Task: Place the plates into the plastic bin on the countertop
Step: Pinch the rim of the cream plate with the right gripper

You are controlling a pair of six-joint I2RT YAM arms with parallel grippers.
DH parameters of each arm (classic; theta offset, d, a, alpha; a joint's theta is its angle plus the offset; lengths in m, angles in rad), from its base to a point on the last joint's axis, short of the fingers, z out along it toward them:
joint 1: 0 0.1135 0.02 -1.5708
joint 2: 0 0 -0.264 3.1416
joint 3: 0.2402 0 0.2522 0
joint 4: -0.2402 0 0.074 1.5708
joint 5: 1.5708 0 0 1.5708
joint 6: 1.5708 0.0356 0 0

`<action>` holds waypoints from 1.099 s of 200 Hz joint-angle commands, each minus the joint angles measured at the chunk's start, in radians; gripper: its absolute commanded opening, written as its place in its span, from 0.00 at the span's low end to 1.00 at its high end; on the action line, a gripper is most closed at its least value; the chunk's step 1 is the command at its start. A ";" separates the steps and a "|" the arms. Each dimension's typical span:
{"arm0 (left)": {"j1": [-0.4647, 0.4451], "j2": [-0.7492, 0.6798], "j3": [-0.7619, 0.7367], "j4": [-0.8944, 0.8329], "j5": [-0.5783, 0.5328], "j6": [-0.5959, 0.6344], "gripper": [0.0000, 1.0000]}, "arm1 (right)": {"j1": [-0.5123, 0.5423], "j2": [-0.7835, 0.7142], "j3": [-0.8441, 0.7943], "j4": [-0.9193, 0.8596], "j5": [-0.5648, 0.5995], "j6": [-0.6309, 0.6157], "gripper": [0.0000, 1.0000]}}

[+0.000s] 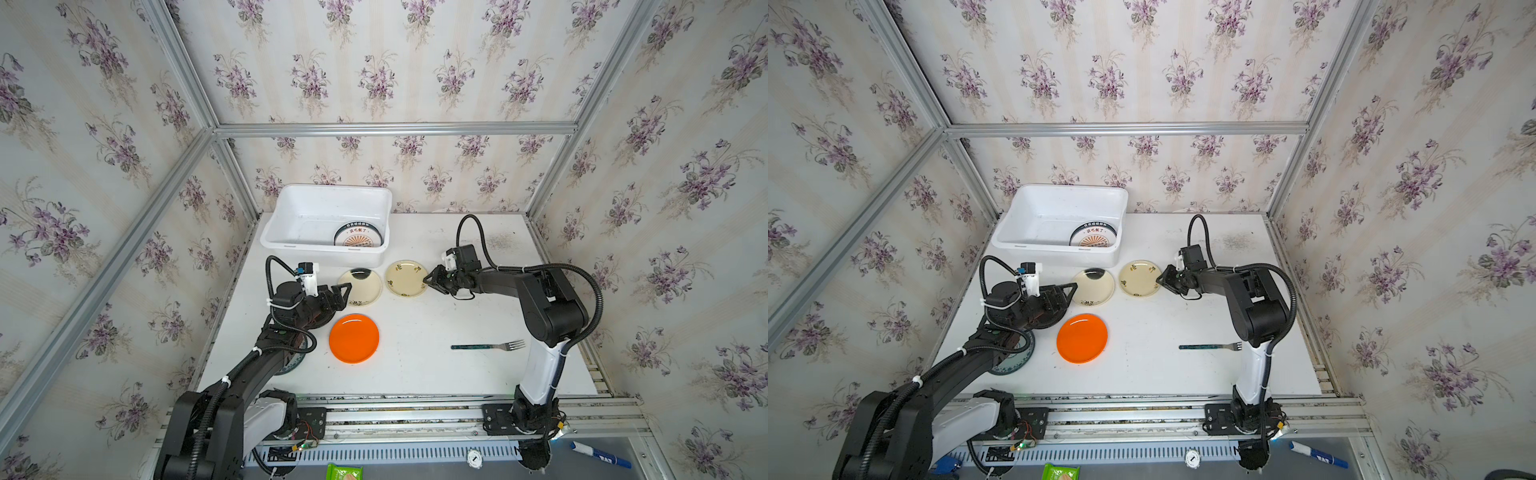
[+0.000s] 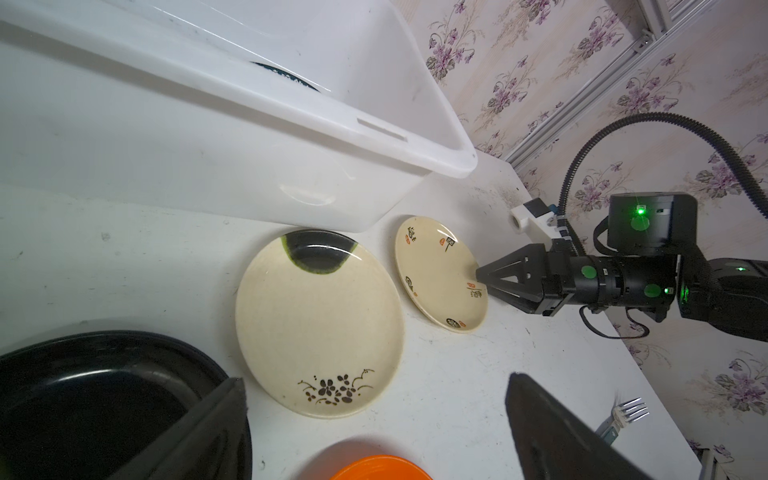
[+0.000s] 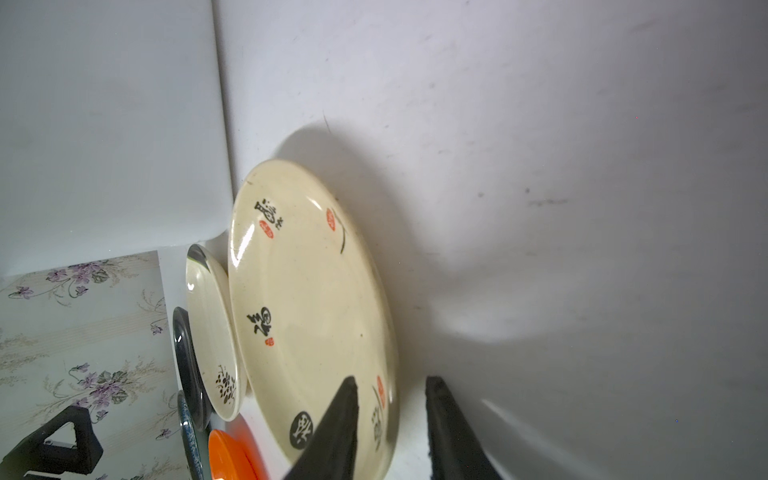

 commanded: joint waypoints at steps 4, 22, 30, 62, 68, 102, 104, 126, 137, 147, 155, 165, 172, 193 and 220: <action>0.001 0.002 0.008 0.006 -0.001 0.013 1.00 | 0.000 0.010 0.009 -0.009 0.005 -0.004 0.29; 0.001 -0.001 0.008 0.005 -0.002 0.012 1.00 | 0.000 0.019 0.016 -0.003 -0.002 0.002 0.26; 0.001 -0.003 0.009 0.005 -0.002 0.013 1.00 | 0.000 0.023 0.017 0.000 -0.006 0.006 0.25; 0.001 0.000 0.010 0.002 -0.006 0.013 1.00 | 0.000 0.032 0.027 0.008 -0.011 0.010 0.22; 0.000 0.000 0.011 0.001 -0.005 0.013 1.00 | 0.000 0.033 0.029 0.006 -0.008 0.010 0.21; 0.001 0.001 0.009 0.000 -0.002 0.014 1.00 | 0.000 0.034 0.030 -0.006 -0.002 0.011 0.13; 0.001 0.000 0.010 0.000 -0.001 0.014 1.00 | 0.000 0.033 0.028 -0.006 -0.001 0.012 0.12; 0.001 -0.005 0.007 0.005 0.002 0.020 1.00 | -0.004 0.030 0.020 -0.006 0.003 0.016 0.07; 0.000 -0.009 0.005 0.006 0.001 0.019 1.00 | -0.008 0.027 0.013 -0.005 0.003 0.019 0.05; 0.001 -0.010 0.005 0.007 0.001 0.018 1.00 | -0.010 0.024 0.007 -0.003 0.005 0.022 0.03; 0.001 -0.010 0.005 0.006 -0.001 0.017 1.00 | -0.012 0.019 0.002 -0.004 0.006 0.022 0.02; 0.001 -0.009 0.004 0.006 0.000 0.016 1.00 | -0.014 0.013 -0.003 -0.004 0.008 0.022 0.00; 0.001 -0.009 0.004 0.006 0.000 0.014 1.00 | -0.015 0.007 -0.007 -0.006 0.011 0.023 0.00; 0.001 -0.006 0.005 0.007 -0.003 0.012 1.00 | -0.018 -0.010 -0.019 -0.009 0.017 0.022 0.00; 0.001 -0.004 0.006 0.007 -0.002 0.013 1.00 | -0.020 -0.031 -0.029 -0.020 0.022 0.019 0.00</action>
